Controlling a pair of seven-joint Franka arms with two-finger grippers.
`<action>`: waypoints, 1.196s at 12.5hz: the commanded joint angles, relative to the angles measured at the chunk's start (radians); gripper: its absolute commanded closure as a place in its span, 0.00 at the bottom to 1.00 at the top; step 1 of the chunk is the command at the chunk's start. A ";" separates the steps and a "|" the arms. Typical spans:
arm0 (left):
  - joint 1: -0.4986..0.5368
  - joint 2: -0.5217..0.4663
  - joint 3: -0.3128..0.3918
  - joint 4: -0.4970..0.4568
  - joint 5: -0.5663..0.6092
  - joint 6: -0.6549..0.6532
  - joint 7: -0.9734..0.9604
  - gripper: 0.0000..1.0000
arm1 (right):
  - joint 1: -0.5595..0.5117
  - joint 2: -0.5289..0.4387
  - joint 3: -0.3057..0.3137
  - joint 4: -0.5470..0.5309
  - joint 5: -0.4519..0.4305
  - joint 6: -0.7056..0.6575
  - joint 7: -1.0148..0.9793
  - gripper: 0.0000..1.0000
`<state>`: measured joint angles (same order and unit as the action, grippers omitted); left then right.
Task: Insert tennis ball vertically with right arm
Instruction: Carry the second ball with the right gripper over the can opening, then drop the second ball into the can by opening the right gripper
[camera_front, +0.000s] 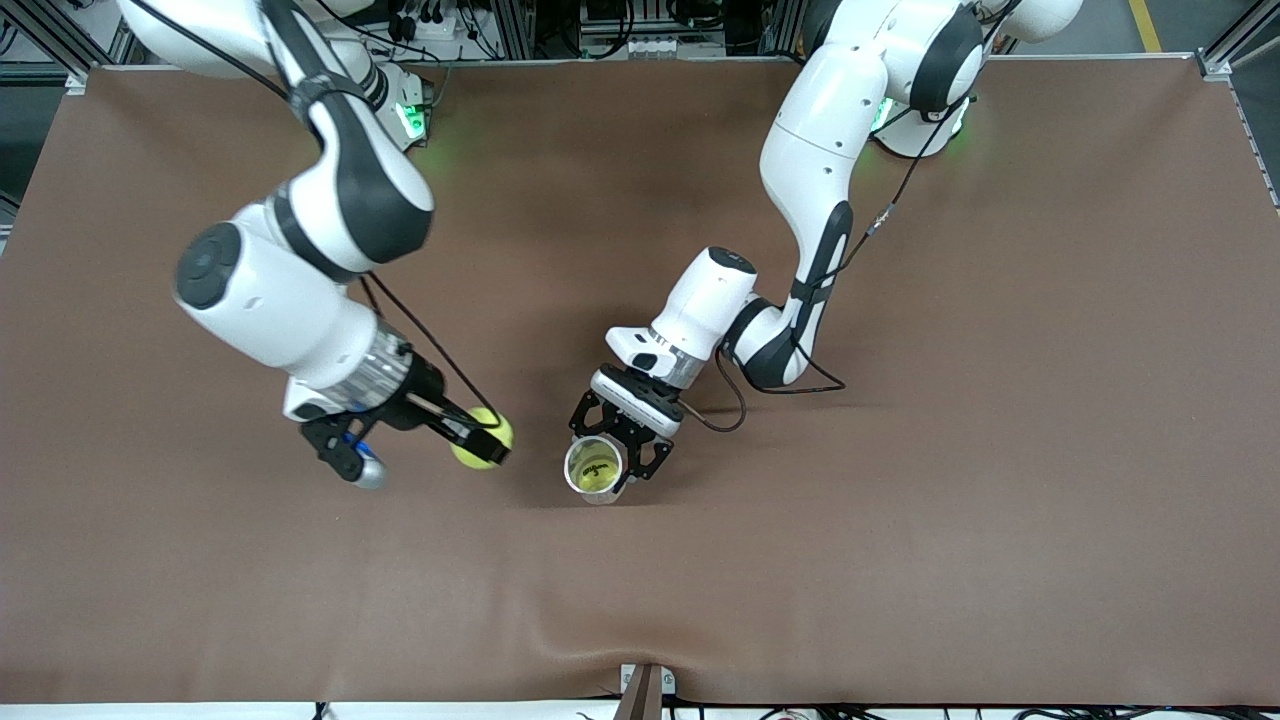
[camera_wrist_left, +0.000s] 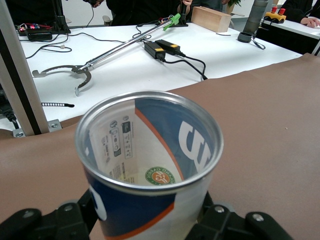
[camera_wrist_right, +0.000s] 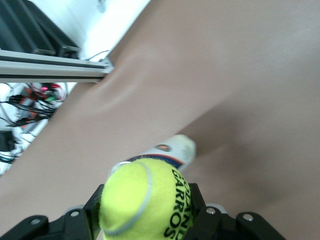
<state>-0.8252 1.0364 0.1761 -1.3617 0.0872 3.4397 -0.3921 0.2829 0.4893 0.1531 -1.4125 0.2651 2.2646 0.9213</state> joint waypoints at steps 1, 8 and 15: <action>-0.009 0.027 0.016 0.036 -0.018 0.015 0.001 0.23 | 0.048 0.107 -0.001 0.137 0.006 0.088 0.066 0.98; -0.009 0.028 0.016 0.036 -0.020 0.015 0.001 0.18 | 0.114 0.181 -0.003 0.153 -0.023 0.162 0.076 0.88; -0.009 0.028 0.016 0.036 -0.020 0.015 0.001 0.16 | 0.130 0.190 -0.003 0.139 -0.058 0.155 0.077 0.54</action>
<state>-0.8252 1.0373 0.1764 -1.3614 0.0872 3.4397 -0.3921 0.4054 0.6690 0.1535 -1.2959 0.2283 2.4283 0.9773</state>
